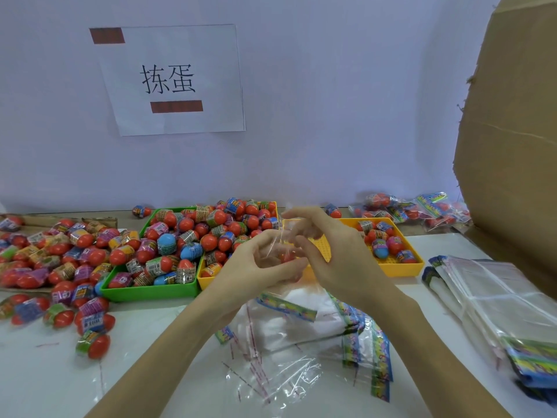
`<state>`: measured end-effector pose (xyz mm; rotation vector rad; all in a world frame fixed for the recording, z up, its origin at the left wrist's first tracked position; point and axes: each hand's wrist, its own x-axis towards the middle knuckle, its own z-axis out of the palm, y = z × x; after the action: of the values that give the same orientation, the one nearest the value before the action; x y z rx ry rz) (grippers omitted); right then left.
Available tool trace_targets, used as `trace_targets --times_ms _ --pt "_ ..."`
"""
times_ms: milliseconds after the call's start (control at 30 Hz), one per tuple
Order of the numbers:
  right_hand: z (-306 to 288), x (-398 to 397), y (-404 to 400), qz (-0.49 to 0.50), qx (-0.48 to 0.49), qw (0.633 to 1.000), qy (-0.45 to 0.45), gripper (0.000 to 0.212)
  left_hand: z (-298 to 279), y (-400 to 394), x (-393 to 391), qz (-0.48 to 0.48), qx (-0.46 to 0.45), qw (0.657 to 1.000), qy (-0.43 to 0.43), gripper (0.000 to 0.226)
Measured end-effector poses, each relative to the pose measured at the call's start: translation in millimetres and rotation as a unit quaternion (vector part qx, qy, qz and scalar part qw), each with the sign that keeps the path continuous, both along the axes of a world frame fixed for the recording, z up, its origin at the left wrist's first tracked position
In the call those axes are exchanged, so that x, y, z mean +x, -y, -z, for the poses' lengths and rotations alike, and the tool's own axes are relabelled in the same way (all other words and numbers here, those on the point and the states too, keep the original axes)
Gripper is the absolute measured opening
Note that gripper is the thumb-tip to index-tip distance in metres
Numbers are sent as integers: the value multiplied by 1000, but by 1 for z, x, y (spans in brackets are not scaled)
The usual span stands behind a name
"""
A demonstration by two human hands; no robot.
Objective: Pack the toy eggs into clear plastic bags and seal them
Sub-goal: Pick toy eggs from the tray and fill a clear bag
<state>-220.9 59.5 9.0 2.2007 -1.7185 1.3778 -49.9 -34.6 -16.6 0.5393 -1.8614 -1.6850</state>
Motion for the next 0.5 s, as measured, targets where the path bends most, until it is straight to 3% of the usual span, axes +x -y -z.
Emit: trace_targets --times_ms 100,300,500 --pt "2 1 0 12 -23 999 -35 40 0 -1 0 -27 -37 999 -8 37" --pt "4 6 -1 52 -109 991 -52 40 2 -1 -1 -84 -50 995 -38 34" --pt "6 -1 3 64 -113 991 -16 38 7 -1 -4 -130 -92 987 -24 31"
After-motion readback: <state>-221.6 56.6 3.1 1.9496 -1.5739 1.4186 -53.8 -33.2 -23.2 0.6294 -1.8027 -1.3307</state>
